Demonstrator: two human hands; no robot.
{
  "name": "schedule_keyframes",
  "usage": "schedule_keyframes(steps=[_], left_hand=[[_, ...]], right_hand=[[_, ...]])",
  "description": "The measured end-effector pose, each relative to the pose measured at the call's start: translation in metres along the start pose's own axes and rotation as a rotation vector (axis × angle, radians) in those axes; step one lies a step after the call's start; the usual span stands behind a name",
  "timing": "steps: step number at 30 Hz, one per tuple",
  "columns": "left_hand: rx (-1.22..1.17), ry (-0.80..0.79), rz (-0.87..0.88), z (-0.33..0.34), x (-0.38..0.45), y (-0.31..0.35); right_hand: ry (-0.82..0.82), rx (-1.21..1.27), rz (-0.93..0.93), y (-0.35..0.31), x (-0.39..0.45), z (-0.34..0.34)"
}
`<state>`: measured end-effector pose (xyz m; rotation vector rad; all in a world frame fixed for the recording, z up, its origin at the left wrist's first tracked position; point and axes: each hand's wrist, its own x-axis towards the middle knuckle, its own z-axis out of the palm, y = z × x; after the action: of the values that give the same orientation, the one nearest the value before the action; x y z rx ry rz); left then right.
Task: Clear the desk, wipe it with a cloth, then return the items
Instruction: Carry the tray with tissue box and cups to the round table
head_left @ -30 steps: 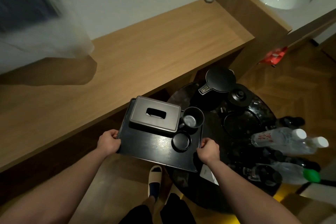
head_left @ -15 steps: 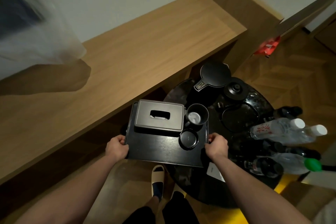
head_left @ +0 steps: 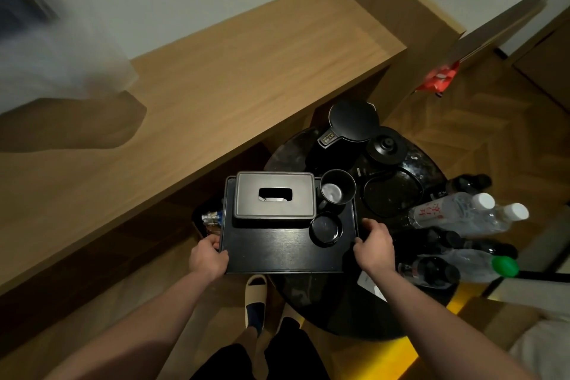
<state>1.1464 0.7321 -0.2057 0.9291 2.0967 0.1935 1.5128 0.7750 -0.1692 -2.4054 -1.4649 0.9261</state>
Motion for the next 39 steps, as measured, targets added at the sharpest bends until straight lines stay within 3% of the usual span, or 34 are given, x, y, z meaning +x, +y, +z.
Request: schedule_keyframes(steps=[6,14,25,32,39], left_hand=[[0.021,-0.008,-0.016,0.011,-0.01,0.001],[0.108,-0.064,-0.03,0.026,-0.026,0.01],[0.139,-0.057,0.008,0.046,-0.05,0.019],[0.193,-0.081,0.059,0.037,-0.063,0.021],[0.101,0.064,0.124,0.008,-0.112,0.026]], right_hand=[[-0.016,-0.181,-0.145,0.064,-0.07,-0.012],[0.013,-0.35,-0.064,0.1,-0.08,-0.003],[-0.085,-0.411,-0.241,0.091,-0.093,0.007],[-0.101,-0.364,-0.26,0.07,-0.097,0.009],[-0.143,-0.233,-0.44,0.027,-0.107,-0.006]])
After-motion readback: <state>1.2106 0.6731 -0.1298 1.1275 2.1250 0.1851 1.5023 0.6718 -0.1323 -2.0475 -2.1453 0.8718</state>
